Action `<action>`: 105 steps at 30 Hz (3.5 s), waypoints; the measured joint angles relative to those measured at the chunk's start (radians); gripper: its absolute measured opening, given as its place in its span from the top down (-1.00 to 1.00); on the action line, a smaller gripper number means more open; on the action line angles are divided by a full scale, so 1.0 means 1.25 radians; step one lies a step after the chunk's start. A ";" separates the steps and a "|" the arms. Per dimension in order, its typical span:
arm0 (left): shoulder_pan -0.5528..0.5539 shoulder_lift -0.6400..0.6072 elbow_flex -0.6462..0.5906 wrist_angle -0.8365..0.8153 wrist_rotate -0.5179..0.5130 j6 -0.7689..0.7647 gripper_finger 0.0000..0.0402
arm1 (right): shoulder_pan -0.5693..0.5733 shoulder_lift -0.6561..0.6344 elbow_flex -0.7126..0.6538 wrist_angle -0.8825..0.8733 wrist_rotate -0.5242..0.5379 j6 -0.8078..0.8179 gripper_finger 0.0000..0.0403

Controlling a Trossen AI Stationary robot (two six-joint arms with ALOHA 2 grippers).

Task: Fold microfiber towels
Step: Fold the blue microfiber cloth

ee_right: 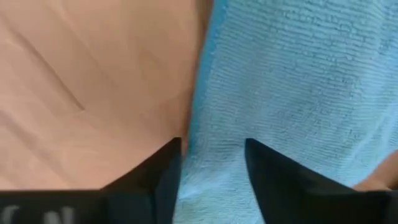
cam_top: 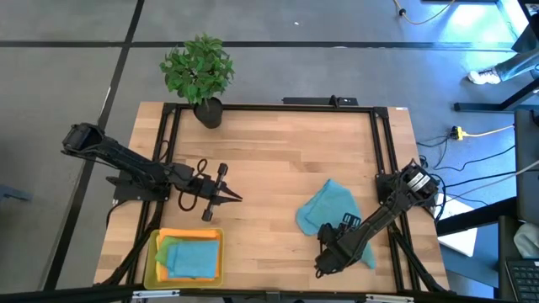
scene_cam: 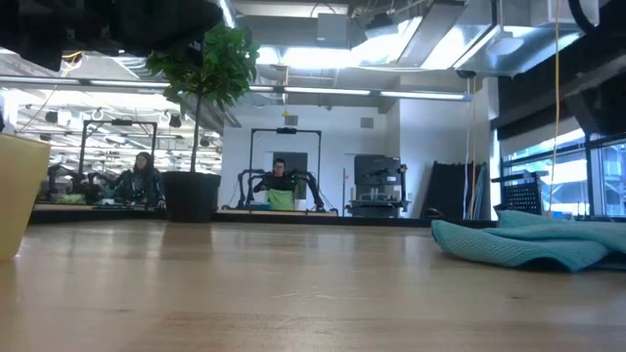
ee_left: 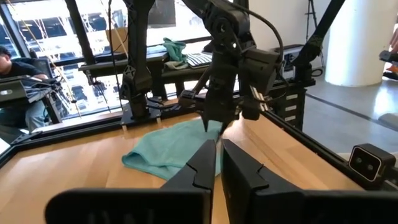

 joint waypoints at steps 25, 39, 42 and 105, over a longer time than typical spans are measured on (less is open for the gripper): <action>0.005 0.090 0.013 -0.006 -0.012 0.029 0.65 | -0.076 -0.095 0.021 0.017 0.360 -0.093 0.98; 0.036 0.356 0.193 -0.002 -0.023 0.021 0.20 | -0.179 -0.123 0.022 0.223 0.395 -0.333 0.99; 0.050 0.423 0.239 -0.002 -0.019 0.005 0.19 | -0.169 -0.123 0.022 0.225 0.388 -0.330 0.99; 0.112 0.724 0.563 -0.250 -0.119 0.035 0.88 | -0.115 -0.125 0.074 0.183 0.385 -0.294 1.00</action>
